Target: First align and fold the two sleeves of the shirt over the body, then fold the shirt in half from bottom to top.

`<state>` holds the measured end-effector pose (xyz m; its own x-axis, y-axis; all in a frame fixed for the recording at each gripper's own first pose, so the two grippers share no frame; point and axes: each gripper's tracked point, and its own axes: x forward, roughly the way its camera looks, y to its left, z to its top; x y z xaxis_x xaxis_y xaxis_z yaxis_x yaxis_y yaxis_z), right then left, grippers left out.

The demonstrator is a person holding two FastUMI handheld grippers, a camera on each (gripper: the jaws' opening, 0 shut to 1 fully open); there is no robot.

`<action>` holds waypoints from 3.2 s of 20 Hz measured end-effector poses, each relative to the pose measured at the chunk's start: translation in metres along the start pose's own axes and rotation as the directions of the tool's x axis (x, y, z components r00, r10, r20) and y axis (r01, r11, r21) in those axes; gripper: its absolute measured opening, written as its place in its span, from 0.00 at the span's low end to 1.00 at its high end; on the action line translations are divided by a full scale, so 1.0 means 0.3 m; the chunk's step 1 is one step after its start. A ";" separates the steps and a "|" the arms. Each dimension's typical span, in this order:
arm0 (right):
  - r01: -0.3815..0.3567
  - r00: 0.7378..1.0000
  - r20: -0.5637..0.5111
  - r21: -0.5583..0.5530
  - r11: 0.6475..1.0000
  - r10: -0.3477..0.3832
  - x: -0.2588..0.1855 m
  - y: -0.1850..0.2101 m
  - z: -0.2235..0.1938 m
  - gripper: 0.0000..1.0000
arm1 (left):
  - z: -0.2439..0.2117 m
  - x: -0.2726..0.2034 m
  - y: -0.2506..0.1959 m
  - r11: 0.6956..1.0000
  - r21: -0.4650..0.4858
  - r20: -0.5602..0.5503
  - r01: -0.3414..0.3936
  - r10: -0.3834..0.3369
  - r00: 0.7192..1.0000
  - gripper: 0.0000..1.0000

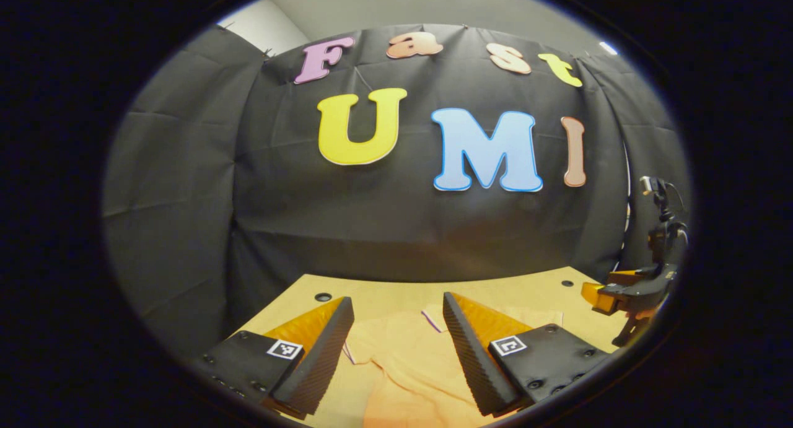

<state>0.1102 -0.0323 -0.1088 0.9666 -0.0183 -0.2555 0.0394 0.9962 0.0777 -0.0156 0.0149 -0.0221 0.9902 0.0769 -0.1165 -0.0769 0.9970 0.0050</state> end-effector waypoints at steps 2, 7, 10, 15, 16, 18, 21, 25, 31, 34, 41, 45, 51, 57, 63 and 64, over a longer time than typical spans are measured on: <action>0.012 1.000 -0.023 -0.005 1.000 -0.012 0.048 -0.019 -0.026 0.97 | -0.007 -0.004 0.008 1.000 -0.004 -0.010 -0.017 0.017 1.000 0.94; 0.030 0.996 -0.088 -0.008 1.000 -0.030 0.161 -0.057 -0.108 0.97 | -0.023 -0.013 0.020 0.999 -0.013 -0.034 -0.040 0.040 0.999 0.95; 0.028 0.990 -0.139 0.006 1.000 -0.027 0.228 -0.066 -0.161 0.97 | -0.030 -0.014 0.024 0.998 -0.022 -0.046 -0.053 0.052 0.998 0.95; 0.027 0.966 -0.257 0.032 0.999 -0.018 0.344 -0.080 -0.294 0.97 | -0.039 -0.017 0.033 0.997 -0.024 -0.058 -0.075 0.074 0.996 0.95; 0.030 0.961 -0.278 0.036 0.999 -0.018 0.364 -0.086 -0.317 0.97 | -0.040 -0.017 0.036 0.996 -0.020 -0.059 -0.081 0.080 0.995 0.95; 0.039 0.951 -0.309 0.035 0.999 -0.026 0.404 -0.105 -0.356 0.97 | -0.044 -0.021 0.045 0.995 -0.015 -0.065 -0.100 0.099 0.993 0.95; 0.042 0.940 -0.340 0.042 0.998 -0.026 0.452 -0.120 -0.403 0.97 | -0.042 -0.021 0.041 0.993 -0.025 -0.061 -0.116 0.114 0.992 0.95; 0.040 0.933 -0.358 0.023 0.999 -0.029 0.497 -0.125 -0.437 0.97 | -0.042 -0.016 0.034 0.994 -0.016 -0.059 -0.106 0.105 0.993 0.95; 0.013 0.923 -0.383 0.091 0.996 0.023 0.509 -0.077 -0.463 0.75 | -0.039 -0.010 0.024 0.997 -0.004 -0.054 -0.077 0.077 0.996 0.95; 0.027 0.919 -0.392 0.129 0.991 0.026 0.514 -0.081 -0.465 0.50 | -0.041 -0.005 0.023 0.998 -0.006 -0.051 -0.070 0.070 0.996 0.95; 0.036 0.924 -0.383 0.126 0.991 0.015 0.513 -0.066 -0.452 0.05 | -0.043 -0.007 0.043 0.995 -0.019 -0.053 -0.099 0.097 0.994 0.95; 0.038 0.934 -0.357 0.077 0.996 -0.008 0.503 -0.071 -0.411 0.05 | -0.041 -0.007 0.063 0.993 -0.015 -0.046 -0.115 0.114 0.992 0.95; -0.023 0.966 -0.256 0.028 0.999 0.030 0.418 0.011 -0.271 0.05 | -0.051 -0.001 0.063 0.992 -0.045 -0.054 -0.115 0.112 0.992 0.95; -0.084 0.974 -0.211 -0.016 0.996 0.078 0.374 0.145 -0.182 0.05 | -0.061 0.009 0.058 0.996 -0.056 -0.056 -0.065 0.062 0.997 0.95; -0.115 0.970 -0.225 -0.107 0.988 0.089 0.353 0.296 -0.184 0.05 | -0.079 0.034 0.067 0.998 -0.055 -0.063 0.007 -0.011 0.998 0.95; -0.120 0.968 -0.233 -0.121 0.985 0.090 0.353 0.320 -0.194 0.05 | -0.084 0.035 0.063 0.998 -0.060 -0.070 0.023 -0.027 0.997 0.95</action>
<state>0.2015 0.0662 -0.1843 0.8804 0.0916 -0.4652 -0.1082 0.9941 -0.0090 -0.0095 0.0345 -0.0482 0.9814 0.0498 -0.1854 -0.0613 0.9965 -0.0567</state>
